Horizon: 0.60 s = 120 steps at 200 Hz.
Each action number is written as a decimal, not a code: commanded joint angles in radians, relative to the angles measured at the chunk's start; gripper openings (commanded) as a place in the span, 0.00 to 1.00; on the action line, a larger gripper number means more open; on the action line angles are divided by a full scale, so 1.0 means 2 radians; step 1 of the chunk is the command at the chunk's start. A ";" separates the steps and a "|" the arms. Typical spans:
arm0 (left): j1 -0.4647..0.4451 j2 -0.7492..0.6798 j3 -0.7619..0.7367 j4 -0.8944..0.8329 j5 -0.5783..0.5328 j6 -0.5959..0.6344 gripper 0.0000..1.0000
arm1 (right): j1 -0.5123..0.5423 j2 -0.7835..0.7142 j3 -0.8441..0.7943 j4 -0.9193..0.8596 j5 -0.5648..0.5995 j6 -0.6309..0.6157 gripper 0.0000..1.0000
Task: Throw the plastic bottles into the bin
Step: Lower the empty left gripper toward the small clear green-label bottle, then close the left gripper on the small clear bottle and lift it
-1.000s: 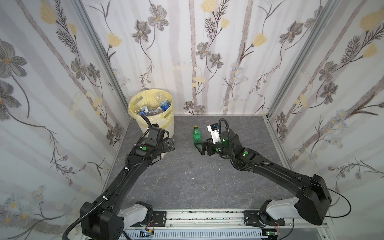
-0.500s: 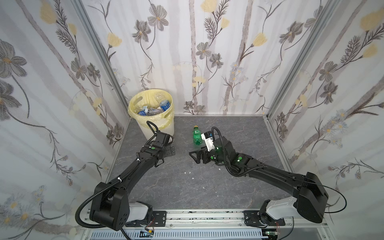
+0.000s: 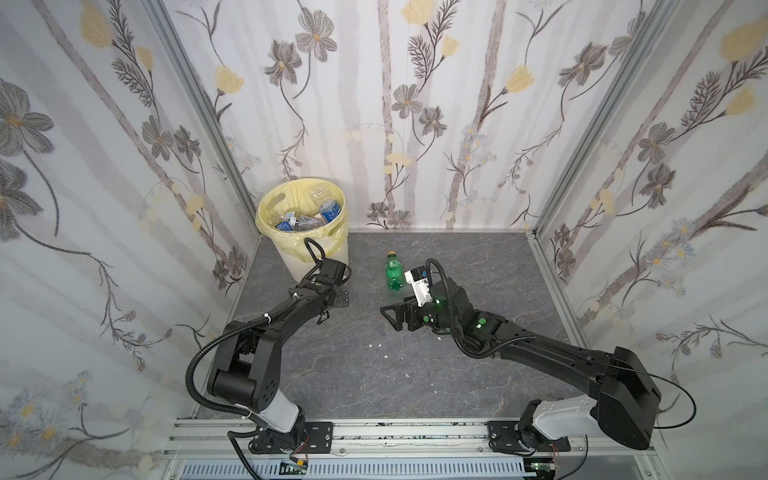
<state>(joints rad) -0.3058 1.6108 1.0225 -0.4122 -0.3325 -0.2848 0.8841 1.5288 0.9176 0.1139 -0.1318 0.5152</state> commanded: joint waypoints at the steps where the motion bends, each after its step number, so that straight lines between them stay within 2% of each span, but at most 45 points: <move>1: 0.001 0.025 0.011 0.009 -0.016 0.016 1.00 | -0.002 -0.008 -0.010 0.042 -0.003 0.008 1.00; 43: -0.002 0.062 0.023 0.008 -0.005 0.009 1.00 | -0.006 -0.020 -0.023 0.041 -0.013 0.010 1.00; 100: -0.020 0.064 0.019 0.007 0.013 0.000 1.00 | -0.021 -0.038 -0.032 0.024 -0.013 0.004 1.00; 120: -0.031 0.070 0.021 0.008 0.027 -0.012 0.96 | -0.023 -0.041 -0.032 0.021 -0.014 0.005 1.00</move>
<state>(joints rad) -0.3489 1.7390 1.0584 -0.4046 -0.3084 -0.2821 0.8406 1.4563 0.8562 0.1394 -0.1520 0.5228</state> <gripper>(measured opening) 0.986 0.995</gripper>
